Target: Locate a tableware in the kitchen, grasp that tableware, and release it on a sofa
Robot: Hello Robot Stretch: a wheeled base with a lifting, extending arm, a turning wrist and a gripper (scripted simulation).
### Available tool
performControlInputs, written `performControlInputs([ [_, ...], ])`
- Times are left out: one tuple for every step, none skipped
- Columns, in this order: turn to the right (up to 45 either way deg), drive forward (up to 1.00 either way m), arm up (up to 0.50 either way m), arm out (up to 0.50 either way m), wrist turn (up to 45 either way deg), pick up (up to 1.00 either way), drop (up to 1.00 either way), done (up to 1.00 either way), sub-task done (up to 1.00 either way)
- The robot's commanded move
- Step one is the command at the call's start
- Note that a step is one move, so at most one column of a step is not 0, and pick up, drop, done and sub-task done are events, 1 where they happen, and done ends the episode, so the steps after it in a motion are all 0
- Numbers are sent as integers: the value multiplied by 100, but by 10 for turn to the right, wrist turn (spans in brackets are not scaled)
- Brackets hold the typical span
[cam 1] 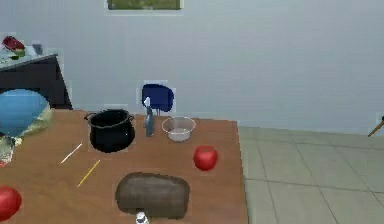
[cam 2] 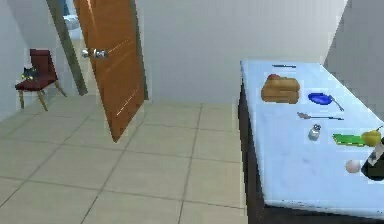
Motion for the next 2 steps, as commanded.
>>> performControlInputs([
  [450,0,0,0,0,0,0,0,0],
  [270,0,0,0,0,0,0,0,0],
])
